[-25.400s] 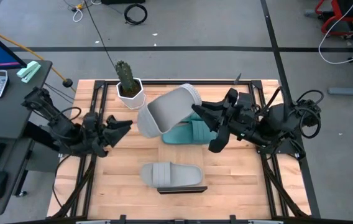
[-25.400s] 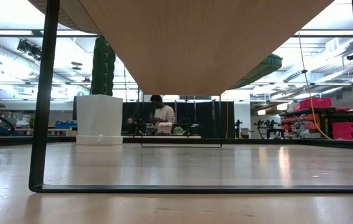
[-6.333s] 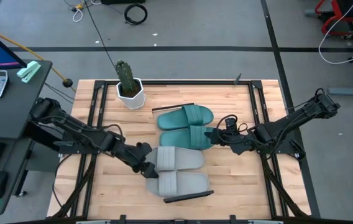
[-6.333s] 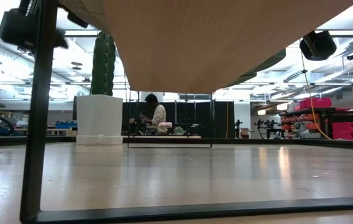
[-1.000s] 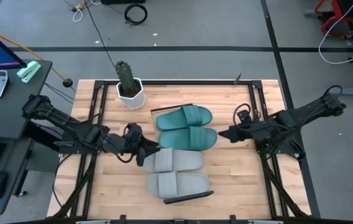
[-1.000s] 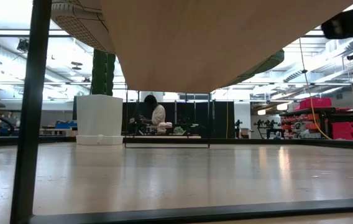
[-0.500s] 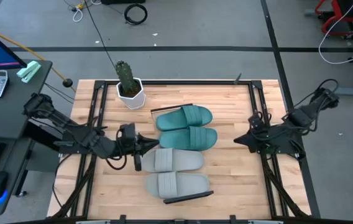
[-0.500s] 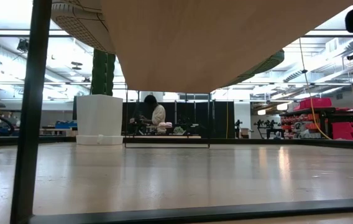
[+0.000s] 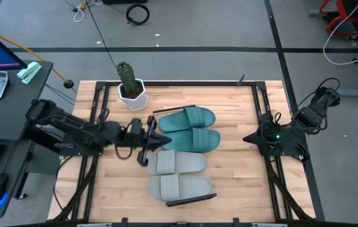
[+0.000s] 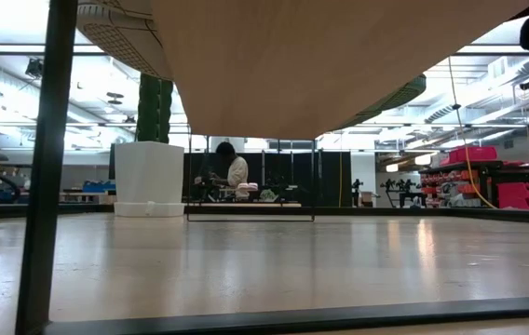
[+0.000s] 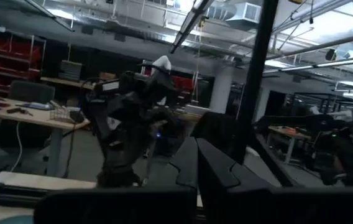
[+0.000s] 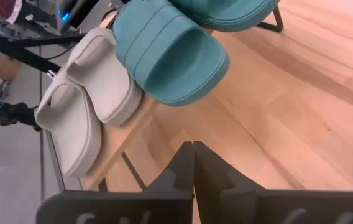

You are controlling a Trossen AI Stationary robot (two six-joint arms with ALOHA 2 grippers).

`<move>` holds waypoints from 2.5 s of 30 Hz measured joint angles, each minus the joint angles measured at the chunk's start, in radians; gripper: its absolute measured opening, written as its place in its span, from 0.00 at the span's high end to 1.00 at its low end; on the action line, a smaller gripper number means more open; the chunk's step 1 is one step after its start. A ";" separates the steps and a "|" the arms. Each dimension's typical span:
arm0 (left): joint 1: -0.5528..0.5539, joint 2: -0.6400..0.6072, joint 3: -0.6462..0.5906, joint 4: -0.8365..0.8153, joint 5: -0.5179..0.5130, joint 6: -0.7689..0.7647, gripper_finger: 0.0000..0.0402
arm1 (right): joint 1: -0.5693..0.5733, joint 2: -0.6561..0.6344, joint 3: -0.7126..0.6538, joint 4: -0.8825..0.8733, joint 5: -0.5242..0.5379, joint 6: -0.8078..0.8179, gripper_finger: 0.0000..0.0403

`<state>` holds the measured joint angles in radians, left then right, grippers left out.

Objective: Pick and place slides into the shelf
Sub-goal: Return to Home Position

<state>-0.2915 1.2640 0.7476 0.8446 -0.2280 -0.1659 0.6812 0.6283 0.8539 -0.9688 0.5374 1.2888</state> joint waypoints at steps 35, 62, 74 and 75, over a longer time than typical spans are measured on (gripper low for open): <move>0.300 -0.733 -0.392 -0.189 0.199 0.089 0.99 | -0.025 0.097 0.000 0.123 0.117 0.103 1.00; 0.244 -1.025 -0.713 -0.216 0.120 0.046 0.99 | -0.098 0.106 0.000 0.147 0.112 0.125 1.00; 0.241 -1.025 -0.739 -0.211 0.108 0.051 0.99 | -0.098 0.105 0.000 0.147 0.101 0.141 1.00; 0.241 -1.027 -0.739 -0.206 0.108 0.058 0.99 | -0.098 0.105 0.000 0.147 0.101 0.141 1.00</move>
<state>-0.0509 0.2372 0.0090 0.6389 -0.1200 -0.1080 0.5835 0.7330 0.8539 -0.8219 0.6384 1.4300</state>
